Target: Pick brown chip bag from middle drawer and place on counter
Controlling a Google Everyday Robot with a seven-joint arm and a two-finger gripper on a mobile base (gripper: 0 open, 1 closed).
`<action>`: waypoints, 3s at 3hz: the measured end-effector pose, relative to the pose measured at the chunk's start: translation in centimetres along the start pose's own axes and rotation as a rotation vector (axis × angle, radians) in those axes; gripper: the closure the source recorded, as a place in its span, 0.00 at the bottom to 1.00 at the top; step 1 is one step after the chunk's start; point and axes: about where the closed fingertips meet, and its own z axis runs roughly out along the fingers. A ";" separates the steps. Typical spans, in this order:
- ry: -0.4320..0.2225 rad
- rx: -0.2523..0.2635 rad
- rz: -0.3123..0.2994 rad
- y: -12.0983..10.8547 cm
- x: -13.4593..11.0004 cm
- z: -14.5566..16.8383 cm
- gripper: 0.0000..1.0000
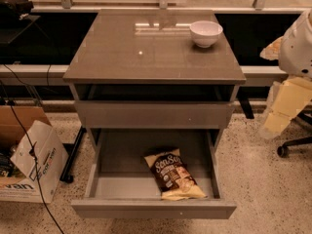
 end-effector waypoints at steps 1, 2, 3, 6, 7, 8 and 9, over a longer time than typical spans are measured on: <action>-0.042 -0.017 0.063 0.1 -0.4 2.5 0.00; -0.077 -0.030 0.134 -0.3 -1.0 5.8 0.00; -0.110 -0.058 0.200 -0.6 -1.5 10.0 0.00; -0.130 -0.096 0.339 -1.1 -0.5 16.9 0.00; -0.160 -0.099 0.371 -0.8 -0.3 17.7 0.00; -0.259 -0.176 0.455 0.2 -0.1 20.8 0.00; -0.326 -0.253 0.503 1.1 -0.6 24.2 0.00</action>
Offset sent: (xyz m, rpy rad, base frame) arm 0.0465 0.0314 -0.0962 0.1965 0.0474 -0.1918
